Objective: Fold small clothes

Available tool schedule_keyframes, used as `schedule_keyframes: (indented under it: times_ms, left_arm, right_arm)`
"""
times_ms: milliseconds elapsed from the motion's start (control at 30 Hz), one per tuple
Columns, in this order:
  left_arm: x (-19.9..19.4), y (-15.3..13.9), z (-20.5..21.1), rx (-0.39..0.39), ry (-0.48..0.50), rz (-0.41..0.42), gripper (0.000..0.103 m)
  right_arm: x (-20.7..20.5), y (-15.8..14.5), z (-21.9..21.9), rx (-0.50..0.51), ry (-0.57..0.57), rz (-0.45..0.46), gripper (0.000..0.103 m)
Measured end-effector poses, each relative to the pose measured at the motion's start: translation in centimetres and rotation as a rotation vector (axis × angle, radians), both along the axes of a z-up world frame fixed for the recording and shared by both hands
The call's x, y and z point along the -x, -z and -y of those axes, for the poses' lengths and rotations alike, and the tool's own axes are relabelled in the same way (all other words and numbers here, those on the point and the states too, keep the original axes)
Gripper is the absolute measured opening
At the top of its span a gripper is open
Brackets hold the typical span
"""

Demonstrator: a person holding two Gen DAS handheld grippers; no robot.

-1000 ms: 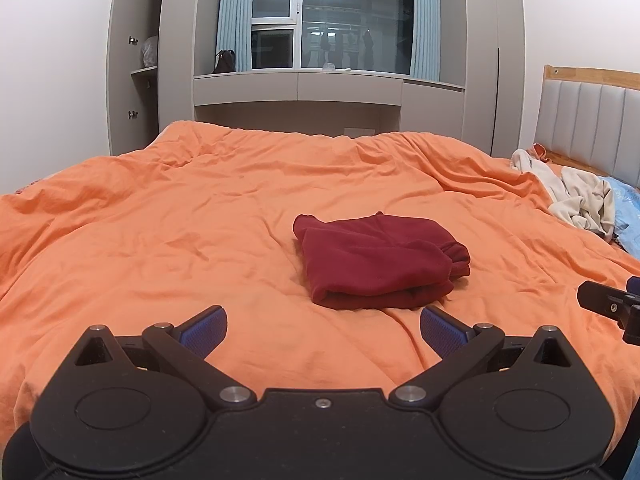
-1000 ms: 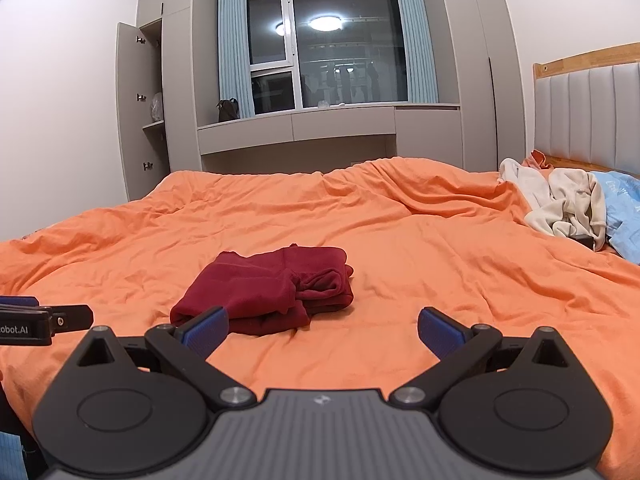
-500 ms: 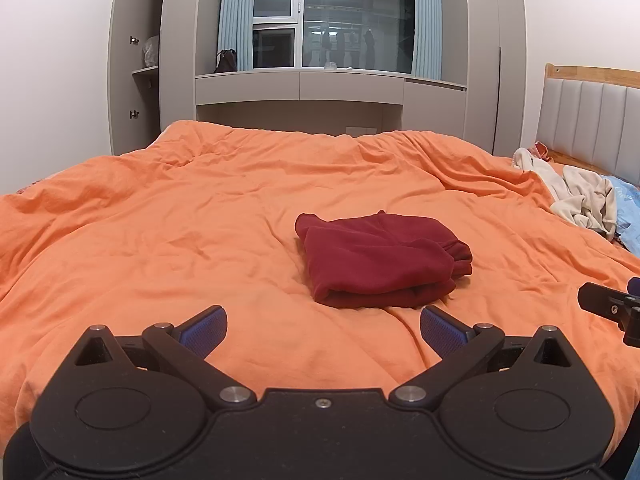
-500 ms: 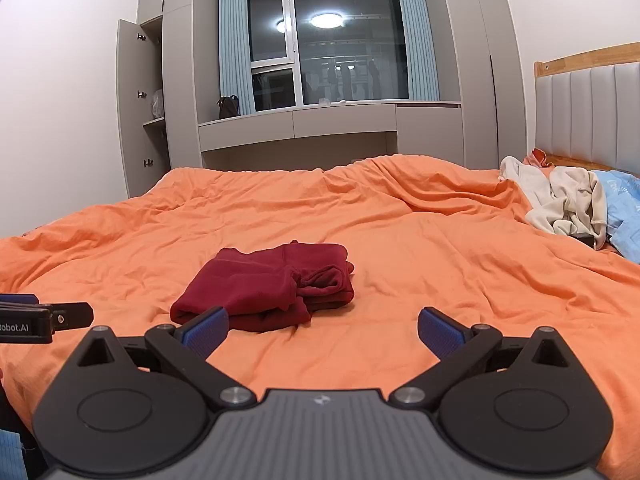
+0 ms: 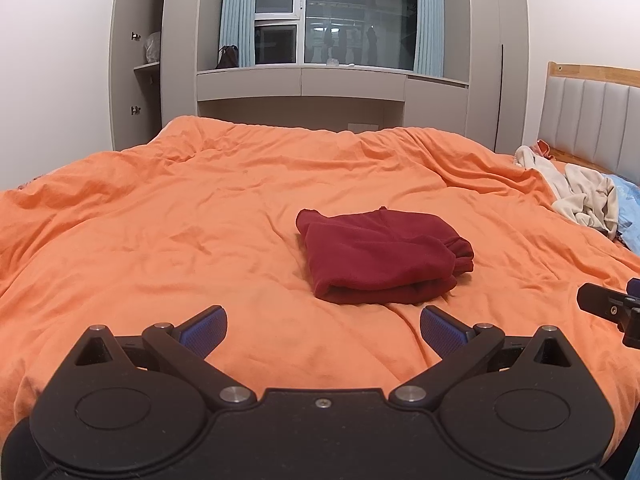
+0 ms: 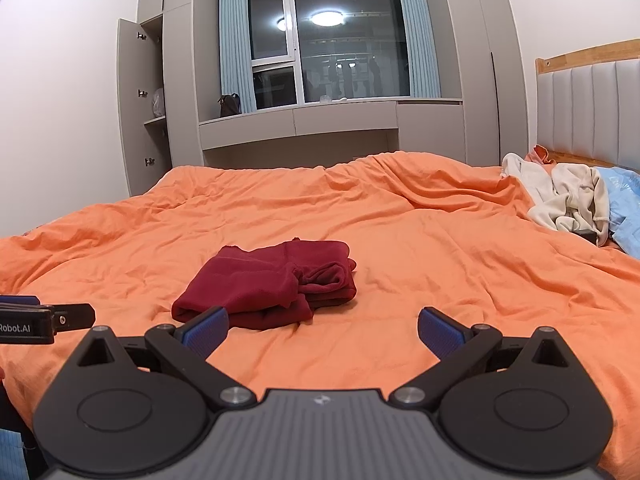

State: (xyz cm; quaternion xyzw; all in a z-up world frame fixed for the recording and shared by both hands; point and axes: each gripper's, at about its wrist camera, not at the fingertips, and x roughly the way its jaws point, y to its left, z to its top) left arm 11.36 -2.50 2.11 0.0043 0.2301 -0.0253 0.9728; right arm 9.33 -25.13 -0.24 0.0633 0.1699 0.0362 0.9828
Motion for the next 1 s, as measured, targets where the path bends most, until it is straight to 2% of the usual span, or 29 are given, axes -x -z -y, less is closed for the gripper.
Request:
schedule_keyframes:
  times_ms: [533, 1000]
  left_arm:
    - [-0.37, 0.10, 0.16, -0.014, -0.074, -0.026, 0.103]
    - [-0.50, 0.34, 0.22, -0.018, -0.077, -0.046, 0.103]
  right_arm:
    - [-0.50, 0.48, -0.13, -0.002, -0.010, -0.026, 0.103]
    - [-0.55, 0.67, -0.20, -0.004, -0.014, -0.033, 0.103]
